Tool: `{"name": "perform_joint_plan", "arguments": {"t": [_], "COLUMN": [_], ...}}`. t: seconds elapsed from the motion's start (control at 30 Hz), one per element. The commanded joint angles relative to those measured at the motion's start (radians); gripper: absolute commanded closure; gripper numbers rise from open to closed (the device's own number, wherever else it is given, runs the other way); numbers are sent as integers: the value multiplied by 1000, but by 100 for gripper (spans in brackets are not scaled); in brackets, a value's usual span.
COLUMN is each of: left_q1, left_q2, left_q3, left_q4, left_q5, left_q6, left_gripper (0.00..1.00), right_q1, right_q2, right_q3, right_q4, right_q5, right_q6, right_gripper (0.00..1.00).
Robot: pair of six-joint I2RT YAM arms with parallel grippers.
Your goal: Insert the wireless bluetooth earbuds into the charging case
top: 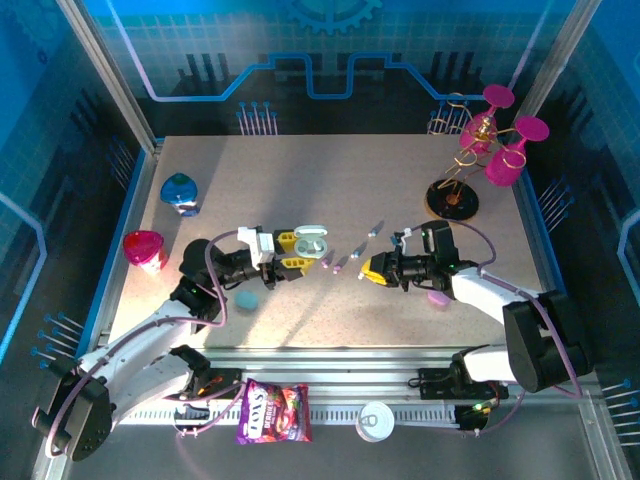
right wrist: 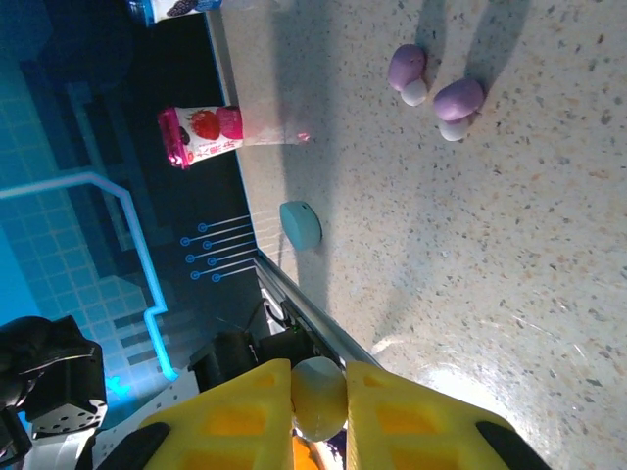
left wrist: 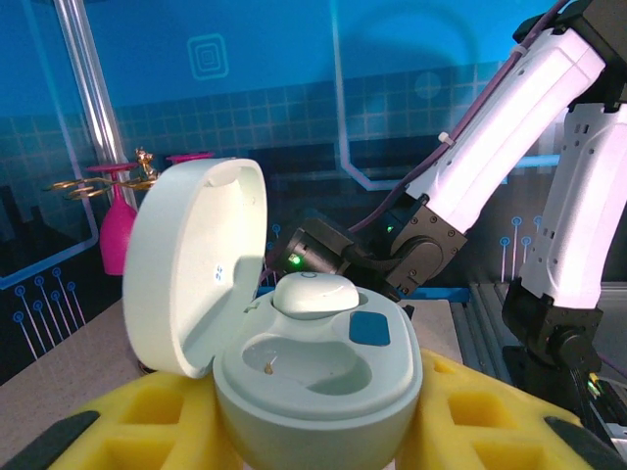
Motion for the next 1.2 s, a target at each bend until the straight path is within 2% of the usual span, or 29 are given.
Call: {"name": "perform_joint_plan", "arguments": {"t": [0.0, 0.33, 0.53, 0.87, 1.17], "left_q1": [-7, -7, -11, -17, -25], "left_q2": [-2, 155, 245, 331, 346], "left_q3": [-25, -45, -38, -37, -30], "left_q4": [34, 195, 254, 284, 290], "left_q5": [-25, -92, -117, -162, -180], "left_q6": [11, 20, 39, 97, 102], "left_gripper": [82, 82, 82, 83, 83], "right_q1": [-15, 23, 96, 238, 306], "right_q2": [-29, -212, -276, -231, -147], "right_q3": [-2, 110, 220, 397, 507], "right_q4": [20, -141, -195, -201, -250], "right_q5": [-31, 21, 81, 149, 229], "right_q6": [20, 19, 22, 2, -73], "right_gripper": [84, 84, 84, 84, 85]}}
